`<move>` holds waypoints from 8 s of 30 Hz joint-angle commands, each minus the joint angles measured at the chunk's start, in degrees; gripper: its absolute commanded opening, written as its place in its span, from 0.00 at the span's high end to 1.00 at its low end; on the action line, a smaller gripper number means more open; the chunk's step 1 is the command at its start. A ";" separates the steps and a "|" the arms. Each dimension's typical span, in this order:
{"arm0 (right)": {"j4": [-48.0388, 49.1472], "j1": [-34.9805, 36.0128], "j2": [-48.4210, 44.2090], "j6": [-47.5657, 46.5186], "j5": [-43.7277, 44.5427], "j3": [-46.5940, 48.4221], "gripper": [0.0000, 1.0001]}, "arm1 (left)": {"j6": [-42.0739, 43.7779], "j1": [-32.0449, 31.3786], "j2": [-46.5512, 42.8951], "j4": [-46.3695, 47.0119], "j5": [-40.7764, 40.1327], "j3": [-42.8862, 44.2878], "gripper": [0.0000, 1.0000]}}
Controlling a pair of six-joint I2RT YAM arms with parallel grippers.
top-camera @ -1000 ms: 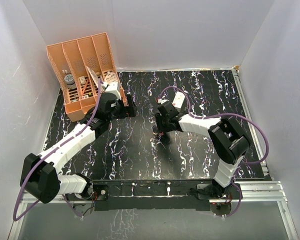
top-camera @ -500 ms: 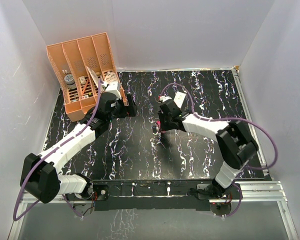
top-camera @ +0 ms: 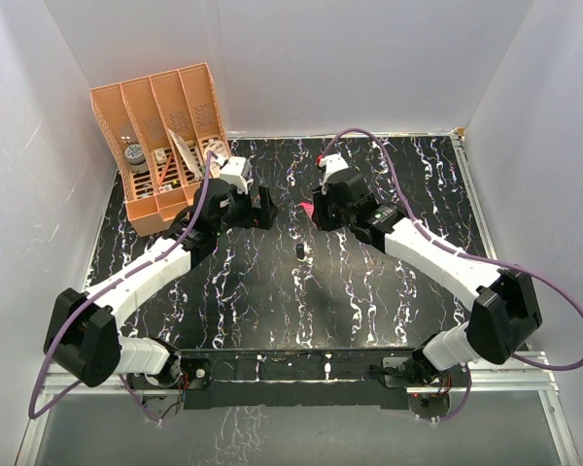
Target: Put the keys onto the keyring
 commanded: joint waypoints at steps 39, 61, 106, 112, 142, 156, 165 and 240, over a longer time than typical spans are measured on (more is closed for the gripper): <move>-15.11 0.13 0.32 -5.03 -6.91 16.78 0.82 | 42.16 -6.42 -3.54 34.60 11.99 -15.77 0.21; -15.97 0.14 0.18 -5.14 -10.76 16.02 0.82 | 43.06 -6.50 5.14 42.14 20.89 -10.40 0.43; -13.54 -0.14 -1.76 -3.61 -6.18 17.02 0.43 | 35.26 -7.62 7.51 36.77 19.89 -5.16 1.00; -8.12 -2.36 -6.47 -1.23 -2.64 16.13 0.27 | 24.35 -7.58 3.98 36.61 6.66 -5.54 1.00; 16.40 -4.84 -12.95 5.89 -10.20 -2.62 0.28 | -3.88 -7.56 -10.70 20.97 -16.61 -1.25 1.00; 19.53 -4.88 -14.13 7.51 -9.87 -6.53 0.29 | -6.54 -7.56 -10.77 14.78 -19.31 2.25 1.00; 20.05 -4.86 -13.79 7.85 -4.60 -9.31 0.25 | -12.27 -7.56 -8.76 13.32 -29.30 2.79 1.00; 21.81 -2.00 15.80 10.15 -15.79 -14.18 0.73 | -17.52 -7.56 -6.79 8.83 -32.35 -1.18 1.00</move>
